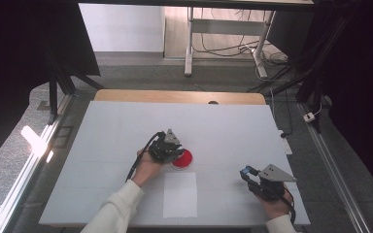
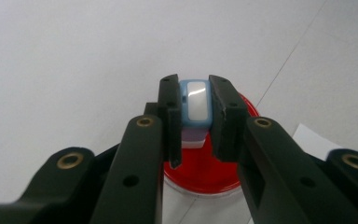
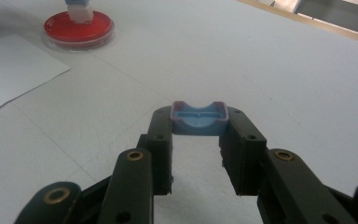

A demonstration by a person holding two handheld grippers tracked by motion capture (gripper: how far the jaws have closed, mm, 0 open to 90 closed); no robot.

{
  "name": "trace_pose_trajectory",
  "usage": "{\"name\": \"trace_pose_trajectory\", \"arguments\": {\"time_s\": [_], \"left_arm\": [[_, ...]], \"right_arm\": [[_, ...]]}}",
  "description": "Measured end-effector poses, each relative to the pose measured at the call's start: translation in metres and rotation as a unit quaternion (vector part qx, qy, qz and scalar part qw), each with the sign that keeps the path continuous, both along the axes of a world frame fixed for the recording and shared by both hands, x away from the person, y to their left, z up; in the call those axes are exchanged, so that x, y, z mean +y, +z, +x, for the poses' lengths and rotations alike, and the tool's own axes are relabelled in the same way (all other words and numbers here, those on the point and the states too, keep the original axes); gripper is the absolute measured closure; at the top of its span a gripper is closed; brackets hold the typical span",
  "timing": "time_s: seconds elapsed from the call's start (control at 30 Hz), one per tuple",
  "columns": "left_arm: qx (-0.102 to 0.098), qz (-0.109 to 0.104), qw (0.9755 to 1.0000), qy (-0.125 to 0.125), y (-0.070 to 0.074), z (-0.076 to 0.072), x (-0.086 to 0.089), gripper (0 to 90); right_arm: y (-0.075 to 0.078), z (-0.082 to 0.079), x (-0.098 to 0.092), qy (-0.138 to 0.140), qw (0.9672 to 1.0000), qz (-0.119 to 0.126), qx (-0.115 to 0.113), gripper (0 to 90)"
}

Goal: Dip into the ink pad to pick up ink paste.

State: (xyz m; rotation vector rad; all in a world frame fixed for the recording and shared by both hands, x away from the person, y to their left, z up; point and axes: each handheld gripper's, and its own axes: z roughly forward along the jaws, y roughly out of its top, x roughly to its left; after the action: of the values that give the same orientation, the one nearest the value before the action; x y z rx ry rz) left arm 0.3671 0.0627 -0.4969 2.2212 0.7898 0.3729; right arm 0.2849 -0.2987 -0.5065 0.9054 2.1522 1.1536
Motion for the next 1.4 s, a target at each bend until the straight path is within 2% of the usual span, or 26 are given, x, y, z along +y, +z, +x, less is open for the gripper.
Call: {"name": "trace_pose_trajectory", "arguments": {"time_s": [0.17,0.5,0.6,0.87,1.23,1.4], "left_arm": [[-0.018,-0.020,0.9996,0.009,0.014,-0.004,0.005,75.9],[0.008,-0.048,0.9987,-0.012,0.020,-0.007,0.009,75.8],[0.018,-0.042,0.9988,-0.020,0.017,-0.006,0.007,75.7],[0.026,-0.027,0.9990,-0.023,0.009,-0.003,0.004,75.7],[0.023,-0.019,0.9994,-0.017,0.002,-0.001,0.002,75.7],[0.018,-0.009,0.9996,-0.018,0.002,-0.002,0.000,75.8]], "right_arm": [[0.000,0.001,-0.001,-0.001,1.0000,0.002,0.001,65.5],[0.000,0.000,-0.001,0.000,1.0000,0.002,0.000,65.4],[0.000,0.000,-0.001,0.001,1.0000,0.003,0.000,65.5],[0.000,0.000,-0.001,0.000,1.0000,0.002,0.000,65.5],[0.000,0.000,-0.001,0.001,1.0000,0.001,0.001,65.4],[0.000,0.000,-0.001,0.000,1.0000,0.001,0.001,65.4]]}}
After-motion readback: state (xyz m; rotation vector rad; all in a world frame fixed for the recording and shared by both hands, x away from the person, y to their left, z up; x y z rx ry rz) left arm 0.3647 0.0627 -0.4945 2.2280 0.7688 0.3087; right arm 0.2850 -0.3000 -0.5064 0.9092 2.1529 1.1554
